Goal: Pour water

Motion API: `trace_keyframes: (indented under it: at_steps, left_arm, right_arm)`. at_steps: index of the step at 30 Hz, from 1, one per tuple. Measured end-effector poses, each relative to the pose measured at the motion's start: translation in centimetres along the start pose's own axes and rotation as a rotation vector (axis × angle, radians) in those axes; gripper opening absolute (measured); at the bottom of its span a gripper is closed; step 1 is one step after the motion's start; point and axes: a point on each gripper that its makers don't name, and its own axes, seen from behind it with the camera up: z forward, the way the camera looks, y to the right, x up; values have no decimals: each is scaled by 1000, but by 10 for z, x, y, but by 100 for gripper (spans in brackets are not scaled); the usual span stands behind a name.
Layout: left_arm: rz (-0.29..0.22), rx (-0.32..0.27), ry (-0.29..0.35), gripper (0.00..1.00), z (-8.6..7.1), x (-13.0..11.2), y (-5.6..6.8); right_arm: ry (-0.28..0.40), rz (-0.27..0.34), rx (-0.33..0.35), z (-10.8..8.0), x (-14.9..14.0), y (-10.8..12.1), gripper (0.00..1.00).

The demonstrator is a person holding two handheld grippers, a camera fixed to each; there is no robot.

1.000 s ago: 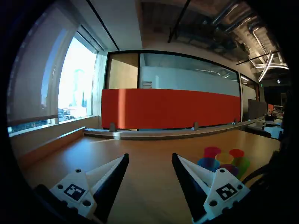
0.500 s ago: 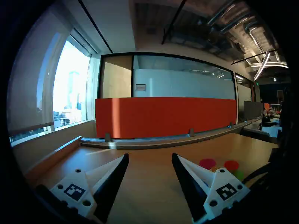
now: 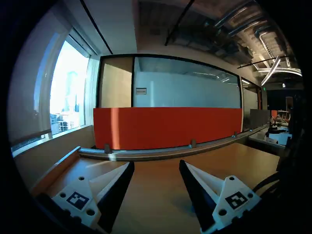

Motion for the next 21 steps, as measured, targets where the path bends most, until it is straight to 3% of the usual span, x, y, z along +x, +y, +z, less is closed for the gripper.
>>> trace_keyframes:
  at_steps: [5,12,21]
  left_arm:
    - [6,-15,-12,85,1,5,1]
    - [15,-40,-34,85,1,0,1]
    - [-2,-109,-54,85,2,-3,8]
  right_arm:
    - [-6,11,14,0,2,-1,99]
    - [-19,-23,53,0,0,-9,99]
    - [-44,-83,182,-3,-3,-40,99]
